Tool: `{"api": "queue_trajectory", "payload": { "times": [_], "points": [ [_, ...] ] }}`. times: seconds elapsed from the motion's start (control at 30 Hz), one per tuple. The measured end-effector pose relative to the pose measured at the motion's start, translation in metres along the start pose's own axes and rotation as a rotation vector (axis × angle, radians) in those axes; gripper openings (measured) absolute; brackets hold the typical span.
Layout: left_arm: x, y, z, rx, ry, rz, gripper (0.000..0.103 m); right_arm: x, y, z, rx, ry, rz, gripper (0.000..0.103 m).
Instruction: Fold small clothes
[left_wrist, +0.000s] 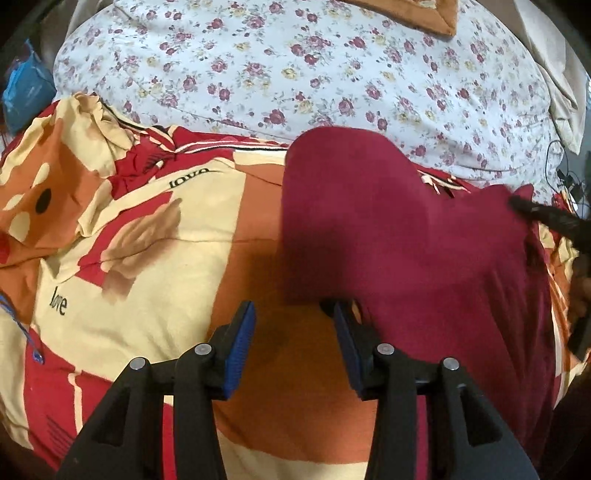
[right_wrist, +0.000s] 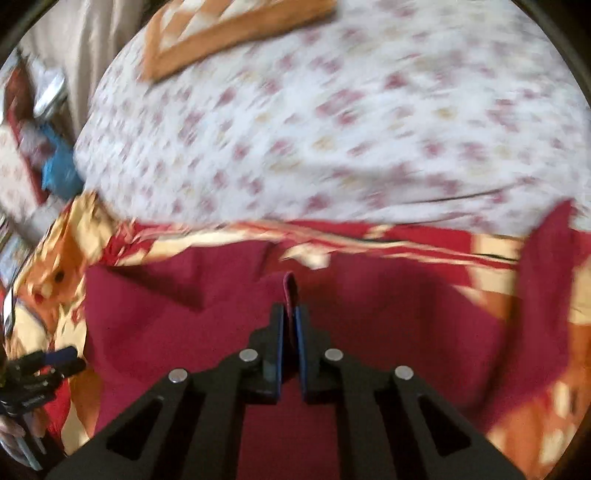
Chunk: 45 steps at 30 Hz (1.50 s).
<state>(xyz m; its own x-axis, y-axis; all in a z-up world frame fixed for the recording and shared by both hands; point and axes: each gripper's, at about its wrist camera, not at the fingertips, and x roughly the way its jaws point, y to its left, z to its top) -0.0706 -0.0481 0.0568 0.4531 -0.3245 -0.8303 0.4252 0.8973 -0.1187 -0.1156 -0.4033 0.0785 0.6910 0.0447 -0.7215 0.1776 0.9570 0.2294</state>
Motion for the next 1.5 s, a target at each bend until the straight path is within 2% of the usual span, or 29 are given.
{"api": "queue_trajectory", "payload": {
  "times": [0.1, 0.17, 0.23, 0.33, 0.57, 0.7, 0.73, 0.83, 0.9, 1.0, 1.1, 1.2, 1.3, 1.43, 1.5],
  "points": [
    [0.002, -0.009, -0.002, 0.018, 0.008, -0.009, 0.034, -0.031, -0.035, -0.003, 0.052, -0.036, -0.117, 0.006],
    [0.003, -0.014, 0.000, 0.020, 0.011, -0.016, 0.034, -0.035, -0.056, -0.007, 0.083, -0.016, -0.164, 0.006],
    [0.006, -0.020, 0.004, 0.016, 0.008, -0.032, 0.034, -0.028, -0.071, -0.015, 0.115, 0.030, -0.187, 0.006],
    [0.013, -0.028, 0.011, 0.025, 0.007, -0.023, 0.034, -0.023, -0.076, -0.023, 0.114, 0.051, -0.189, 0.006],
    [0.037, -0.033, 0.022, 0.008, 0.004, 0.029, 0.034, -0.030, -0.076, -0.018, 0.125, -0.001, -0.187, 0.006],
    [0.049, -0.025, 0.020, -0.042, 0.052, 0.012, 0.034, -0.018, -0.090, -0.015, 0.107, -0.007, -0.271, 0.006],
    [0.047, -0.026, 0.019, -0.042, 0.049, 0.015, 0.034, -0.004, -0.096, -0.017, 0.109, 0.028, -0.291, 0.006],
    [0.034, -0.026, 0.018, -0.031, 0.033, 0.020, 0.034, 0.014, -0.112, -0.024, 0.174, 0.107, -0.242, 0.007],
    [0.021, -0.026, 0.020, -0.023, 0.006, 0.025, 0.034, 0.004, -0.118, -0.027, 0.221, 0.068, -0.221, 0.019],
    [0.002, -0.026, 0.028, -0.021, -0.044, 0.027, 0.034, -0.020, -0.121, -0.027, 0.258, 0.012, -0.216, 0.025],
    [-0.003, -0.032, 0.042, -0.032, -0.073, 0.025, 0.034, -0.031, -0.107, -0.025, 0.224, -0.008, -0.160, 0.025],
    [0.009, -0.040, 0.052, -0.037, -0.066, 0.033, 0.034, -0.020, -0.080, -0.026, 0.124, 0.030, -0.109, 0.025],
    [0.031, -0.051, 0.057, -0.021, -0.039, 0.056, 0.034, 0.005, -0.063, -0.026, 0.047, 0.074, -0.126, 0.025],
    [0.065, -0.054, 0.054, -0.008, 0.023, 0.105, 0.034, 0.038, -0.072, -0.026, 0.051, 0.122, -0.203, 0.025],
    [0.074, -0.050, 0.050, -0.029, 0.040, 0.087, 0.035, 0.044, -0.079, -0.025, 0.056, 0.098, -0.230, 0.025]
  ]
}}
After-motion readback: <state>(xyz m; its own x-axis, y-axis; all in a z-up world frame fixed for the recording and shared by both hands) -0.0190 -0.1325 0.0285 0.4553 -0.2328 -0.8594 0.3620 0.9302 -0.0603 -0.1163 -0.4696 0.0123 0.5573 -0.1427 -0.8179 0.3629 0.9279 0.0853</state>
